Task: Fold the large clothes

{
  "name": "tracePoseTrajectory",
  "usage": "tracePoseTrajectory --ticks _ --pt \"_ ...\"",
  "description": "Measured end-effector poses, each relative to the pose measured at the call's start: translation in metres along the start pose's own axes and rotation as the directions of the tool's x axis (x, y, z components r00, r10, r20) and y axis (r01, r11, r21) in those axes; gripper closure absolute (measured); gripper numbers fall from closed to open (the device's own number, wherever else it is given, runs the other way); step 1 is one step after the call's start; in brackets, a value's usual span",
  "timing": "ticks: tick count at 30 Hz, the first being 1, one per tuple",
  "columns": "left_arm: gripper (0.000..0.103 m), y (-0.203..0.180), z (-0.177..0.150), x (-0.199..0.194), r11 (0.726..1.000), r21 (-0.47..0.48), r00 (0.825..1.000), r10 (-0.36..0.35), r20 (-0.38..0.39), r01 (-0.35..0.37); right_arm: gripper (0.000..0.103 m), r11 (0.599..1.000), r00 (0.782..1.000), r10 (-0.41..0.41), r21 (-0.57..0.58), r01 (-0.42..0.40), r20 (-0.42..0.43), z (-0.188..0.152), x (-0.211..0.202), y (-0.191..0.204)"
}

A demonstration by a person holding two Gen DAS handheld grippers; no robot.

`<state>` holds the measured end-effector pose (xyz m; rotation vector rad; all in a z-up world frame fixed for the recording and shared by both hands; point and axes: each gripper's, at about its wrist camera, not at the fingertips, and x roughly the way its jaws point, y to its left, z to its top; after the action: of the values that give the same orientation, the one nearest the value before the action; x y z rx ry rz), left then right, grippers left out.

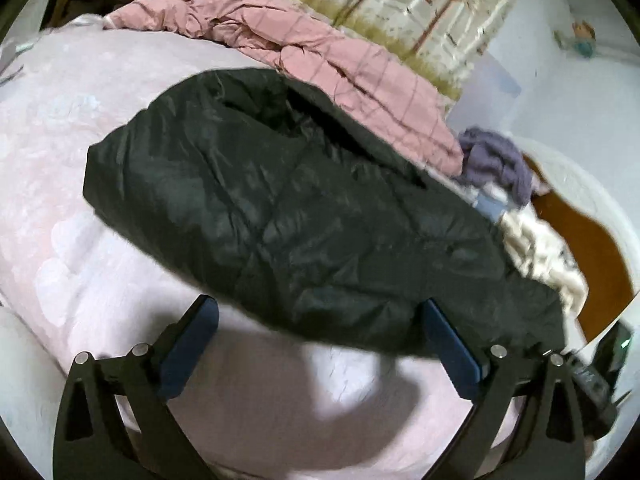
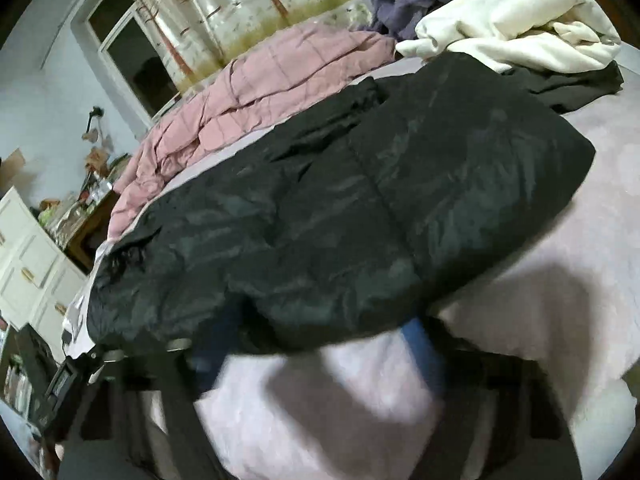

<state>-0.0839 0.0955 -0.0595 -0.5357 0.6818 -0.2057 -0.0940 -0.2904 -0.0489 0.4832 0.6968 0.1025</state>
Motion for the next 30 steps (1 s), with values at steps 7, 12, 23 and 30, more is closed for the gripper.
tracePoseTrajectory --ticks 7,12,23,30 --pt "0.09 0.003 0.018 0.0 1.0 0.016 1.0 -0.013 -0.005 0.013 0.095 0.999 0.998 0.03 0.013 -0.03 0.056 0.0 -0.011 -0.005" --pt "0.097 -0.017 0.017 -0.046 0.996 0.083 0.994 -0.029 0.103 0.02 0.097 0.997 0.987 0.071 -0.049 -0.064 0.143 -0.01 -0.051 0.007" --pt "0.094 -0.053 0.048 -0.056 0.981 0.187 0.99 0.025 0.139 -0.051 0.097 0.982 0.964 0.044 -0.186 0.006 0.261 0.015 -0.088 0.037" --pt "0.088 -0.079 0.126 -0.011 0.967 0.242 0.984 0.04 0.171 -0.081 0.096 0.958 0.95 0.016 -0.275 0.074 0.313 0.101 -0.048 0.072"
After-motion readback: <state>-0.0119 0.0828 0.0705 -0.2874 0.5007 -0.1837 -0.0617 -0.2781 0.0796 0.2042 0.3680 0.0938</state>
